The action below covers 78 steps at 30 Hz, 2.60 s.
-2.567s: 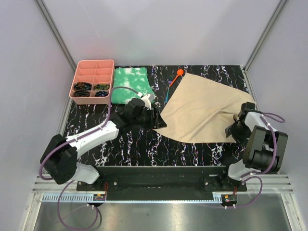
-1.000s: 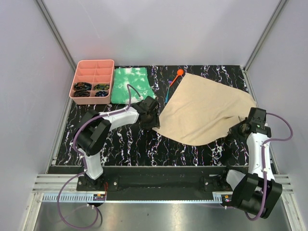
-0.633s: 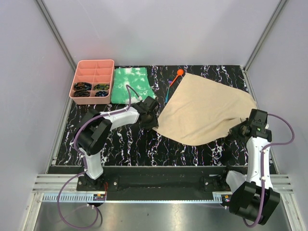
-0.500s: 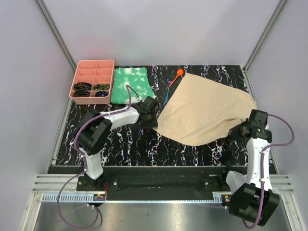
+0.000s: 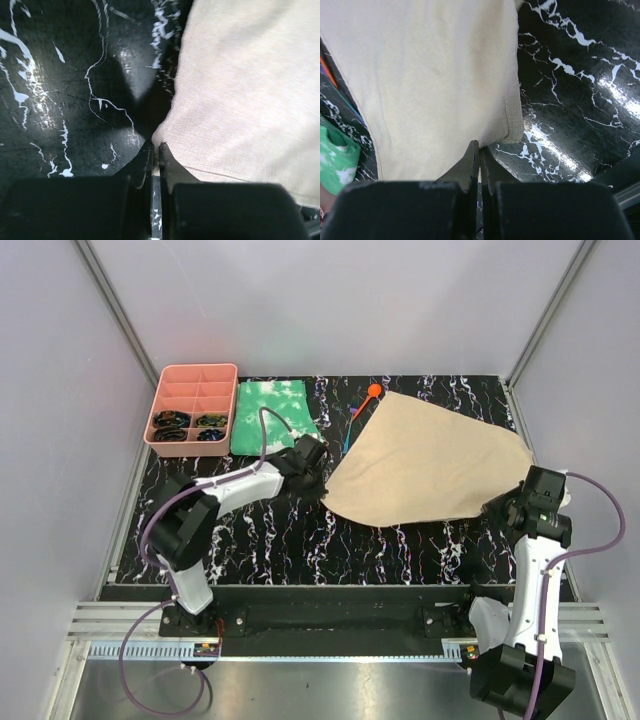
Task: Fold the napkin into a case and place the utensils inside
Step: Pick up the flattened napkin from the center of the board, then fold the rectangle-folded napkin at the center of the board.
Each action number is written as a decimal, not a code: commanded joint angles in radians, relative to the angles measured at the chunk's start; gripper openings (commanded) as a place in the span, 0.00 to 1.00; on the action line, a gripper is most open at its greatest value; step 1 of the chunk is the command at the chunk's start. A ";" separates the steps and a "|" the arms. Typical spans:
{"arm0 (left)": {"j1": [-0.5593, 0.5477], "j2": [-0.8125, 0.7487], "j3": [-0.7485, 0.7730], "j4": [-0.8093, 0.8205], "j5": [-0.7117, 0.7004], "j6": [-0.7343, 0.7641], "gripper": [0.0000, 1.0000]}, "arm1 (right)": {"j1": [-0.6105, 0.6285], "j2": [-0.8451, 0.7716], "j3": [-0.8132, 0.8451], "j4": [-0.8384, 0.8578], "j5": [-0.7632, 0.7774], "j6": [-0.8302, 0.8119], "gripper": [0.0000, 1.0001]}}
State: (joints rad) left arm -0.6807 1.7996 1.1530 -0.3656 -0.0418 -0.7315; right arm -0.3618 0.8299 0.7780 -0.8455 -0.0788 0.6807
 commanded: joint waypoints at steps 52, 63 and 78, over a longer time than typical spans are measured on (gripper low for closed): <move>0.096 0.104 0.672 0.138 -0.032 0.135 0.00 | 0.001 0.788 0.697 0.447 0.105 -0.234 0.00; 0.133 0.326 0.783 0.172 0.036 0.127 0.00 | 0.003 1.080 0.876 0.387 -0.016 -0.233 0.00; 0.129 0.018 0.338 0.044 0.160 0.089 0.00 | 0.003 0.563 0.318 0.200 0.042 -0.056 0.00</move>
State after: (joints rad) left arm -0.5541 1.9484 1.5993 -0.3122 0.0387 -0.6224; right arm -0.3580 1.5272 1.1793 -0.5850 -0.0868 0.5827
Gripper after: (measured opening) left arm 0.040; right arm 0.010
